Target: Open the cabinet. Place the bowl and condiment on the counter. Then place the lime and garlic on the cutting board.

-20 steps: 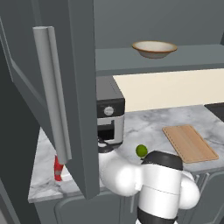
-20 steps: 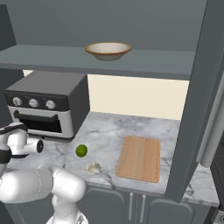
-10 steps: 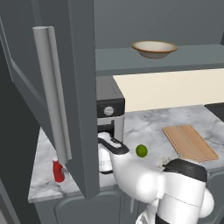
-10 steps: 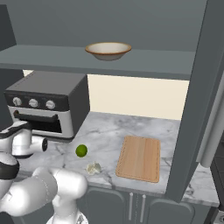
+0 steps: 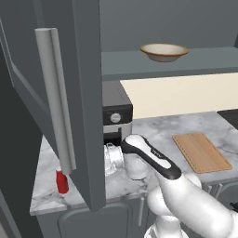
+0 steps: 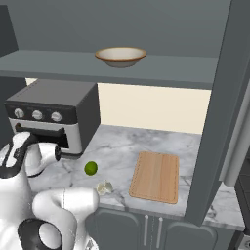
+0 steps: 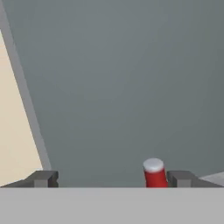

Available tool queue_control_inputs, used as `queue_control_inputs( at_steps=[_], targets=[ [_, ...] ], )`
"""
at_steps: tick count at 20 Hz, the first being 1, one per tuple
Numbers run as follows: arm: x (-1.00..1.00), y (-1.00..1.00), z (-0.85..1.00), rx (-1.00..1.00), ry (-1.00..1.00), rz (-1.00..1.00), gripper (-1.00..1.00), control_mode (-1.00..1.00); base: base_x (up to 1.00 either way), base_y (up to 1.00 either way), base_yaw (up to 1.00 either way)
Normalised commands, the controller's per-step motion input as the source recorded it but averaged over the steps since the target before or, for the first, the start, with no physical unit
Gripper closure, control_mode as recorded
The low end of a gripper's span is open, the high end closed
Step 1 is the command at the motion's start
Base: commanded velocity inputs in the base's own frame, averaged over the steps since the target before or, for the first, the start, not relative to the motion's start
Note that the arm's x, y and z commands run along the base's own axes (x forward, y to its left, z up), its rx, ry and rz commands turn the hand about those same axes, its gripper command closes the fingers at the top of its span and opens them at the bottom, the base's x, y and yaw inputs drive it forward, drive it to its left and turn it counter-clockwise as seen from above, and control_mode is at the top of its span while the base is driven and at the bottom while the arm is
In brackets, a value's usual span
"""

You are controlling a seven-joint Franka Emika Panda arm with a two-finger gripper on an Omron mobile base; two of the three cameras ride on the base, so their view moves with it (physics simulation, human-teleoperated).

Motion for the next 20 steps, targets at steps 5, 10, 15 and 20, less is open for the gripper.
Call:
queue_control_inputs(
  at_steps=[5,10,15,20],
  targets=[
    [-0.33,-0.53,1.0,-0.41,-0.04,0.0,-1.0,-1.0,0.0,0.0,0.0],
    [-0.42,-0.42,1.0,-0.6,-0.21,0.06,-1.0,-1.0,0.0,0.0,0.0],
    [-0.28,-0.61,0.97,-0.53,-0.12,0.1,-1.0,-1.0,0.0,0.0,0.0],
    [-0.06,-0.67,0.87,-0.33,-0.04,0.03,-1.0,-1.0,0.0,0.0,0.0]
  ],
)
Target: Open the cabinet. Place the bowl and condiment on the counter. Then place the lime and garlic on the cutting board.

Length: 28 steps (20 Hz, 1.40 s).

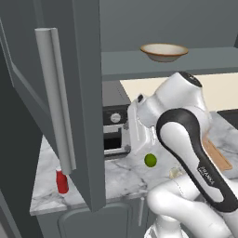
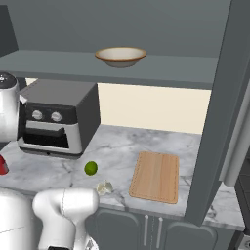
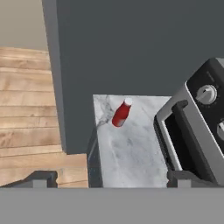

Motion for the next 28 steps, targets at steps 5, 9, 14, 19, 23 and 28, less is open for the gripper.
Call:
queue_control_inputs(
  at_steps=[5,9,14,19,23,28],
  targets=[
    [0.0,-0.65,0.28,-0.19,0.02,0.0,-1.0,-1.0,0.0,0.0,0.0],
    [-0.08,-0.03,0.0,-0.05,0.07,0.01,-1.0,-1.0,0.0,0.0,0.0],
    [-0.19,-0.2,0.44,-0.08,-0.25,0.02,-1.0,-1.0,0.0,0.0,0.0],
    [-0.1,-0.58,0.58,-0.11,-0.27,0.02,-1.0,-1.0,0.0,0.0,0.0],
    [0.13,-0.7,0.52,-0.12,-0.2,0.0,-1.0,-1.0,0.0,0.0,0.0],
    [0.51,-0.5,0.26,-0.13,-0.15,0.0,-1.0,-1.0,0.0,0.0,0.0]
  ],
)
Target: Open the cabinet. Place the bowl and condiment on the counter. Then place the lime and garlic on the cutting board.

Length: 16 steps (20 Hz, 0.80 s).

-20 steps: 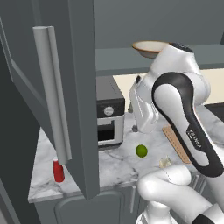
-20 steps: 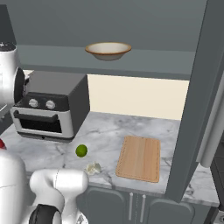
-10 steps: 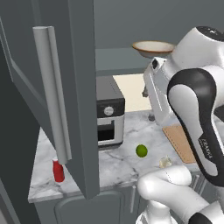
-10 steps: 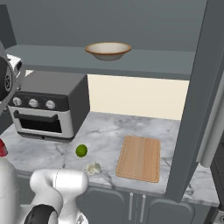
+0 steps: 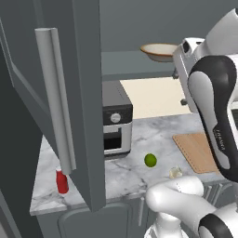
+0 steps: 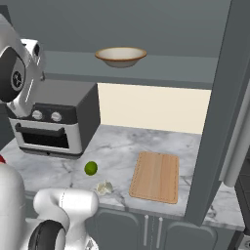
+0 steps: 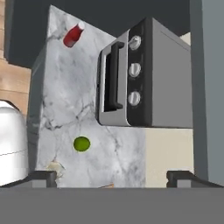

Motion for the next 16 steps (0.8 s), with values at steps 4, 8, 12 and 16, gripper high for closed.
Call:
queue_control_inputs(
  at_steps=[4,8,12,16],
  targets=[
    [0.24,-0.53,0.13,0.0,-0.08,0.0,-1.0,-1.0,0.0,0.0,0.0],
    [0.31,-0.52,0.32,-0.01,-0.13,-0.01,-1.0,-1.0,0.0,0.0,0.0],
    [0.03,-0.14,-0.05,0.0,-0.03,-0.1,-1.0,-1.0,0.0,0.0,0.0],
    [0.28,-0.13,0.05,-0.01,0.0,0.0,-1.0,-1.0,0.0,0.0,0.0]
  ],
)
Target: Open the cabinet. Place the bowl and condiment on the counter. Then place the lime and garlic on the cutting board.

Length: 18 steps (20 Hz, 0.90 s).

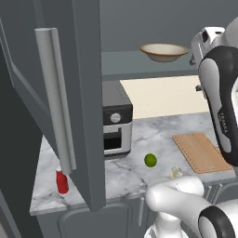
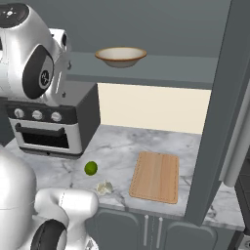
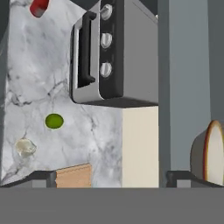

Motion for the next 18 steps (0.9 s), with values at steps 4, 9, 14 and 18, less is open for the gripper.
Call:
queue_control_inputs(
  at_steps=[4,9,14,18],
  targets=[
    [0.62,-0.04,0.32,-0.17,-0.09,-0.08,-1.0,-1.0,0.0,0.0,0.0],
    [0.83,0.0,0.09,-0.2,-0.02,-0.2,-1.0,-1.0,0.0,0.0,0.0],
    [0.79,0.0,0.01,-0.1,0.0,-0.19,-1.0,-1.0,0.0,0.0,0.0],
    [0.75,-0.02,-0.02,-0.1,0.0,-0.13,-1.0,-1.0,0.0,0.0,0.0]
  ],
)
